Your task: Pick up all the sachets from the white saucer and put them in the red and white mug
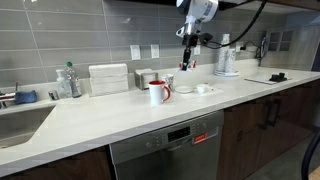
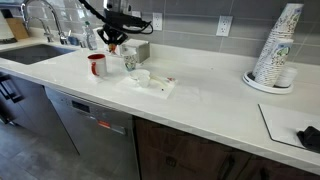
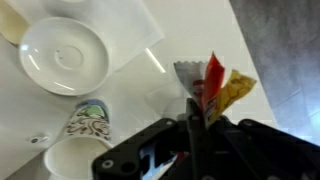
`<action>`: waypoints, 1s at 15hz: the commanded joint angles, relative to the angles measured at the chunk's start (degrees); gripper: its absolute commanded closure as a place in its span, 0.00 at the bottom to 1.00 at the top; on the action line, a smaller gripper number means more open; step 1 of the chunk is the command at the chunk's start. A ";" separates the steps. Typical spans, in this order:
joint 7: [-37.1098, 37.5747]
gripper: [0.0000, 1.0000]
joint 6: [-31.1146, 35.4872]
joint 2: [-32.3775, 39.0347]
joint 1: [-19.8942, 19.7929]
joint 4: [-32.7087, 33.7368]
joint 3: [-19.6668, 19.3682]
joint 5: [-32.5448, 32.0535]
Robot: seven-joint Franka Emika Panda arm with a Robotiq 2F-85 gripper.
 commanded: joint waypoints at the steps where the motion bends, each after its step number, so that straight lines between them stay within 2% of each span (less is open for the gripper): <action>1: -3.11 0.99 -3.36 -5.76 2.18 -6.17 -1.03 5.57; 3: -2.67 0.99 -1.87 -7.32 3.62 -8.46 -1.28 8.32; 6: -4.00 0.99 5.67 -9.15 5.52 -12.67 -1.07 14.53; 7: -1.55 0.99 1.23 -6.67 5.93 -7.93 -2.01 10.98; 15: -1.58 0.97 1.91 -6.85 6.63 -8.24 -2.69 11.32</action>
